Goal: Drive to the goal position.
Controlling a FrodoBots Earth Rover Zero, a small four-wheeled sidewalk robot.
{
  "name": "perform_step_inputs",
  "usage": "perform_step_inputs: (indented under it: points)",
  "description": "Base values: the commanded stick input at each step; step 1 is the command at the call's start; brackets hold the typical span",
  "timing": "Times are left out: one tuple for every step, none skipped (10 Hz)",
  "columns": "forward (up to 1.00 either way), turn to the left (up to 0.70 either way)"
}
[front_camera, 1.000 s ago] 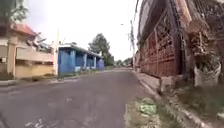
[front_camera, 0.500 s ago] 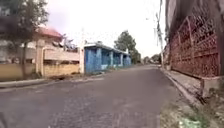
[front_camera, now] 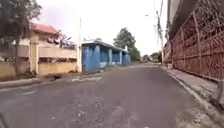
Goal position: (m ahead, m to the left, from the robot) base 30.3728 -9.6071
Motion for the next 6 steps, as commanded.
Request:
perform_step_inputs:
  points:
    - [0.70,-0.35]
    - [0.70,-0.35]
    - [0.70,-0.35]
    - [0.70,-0.35]
    - [0.70,-0.33]
    - [0.70,0.00]
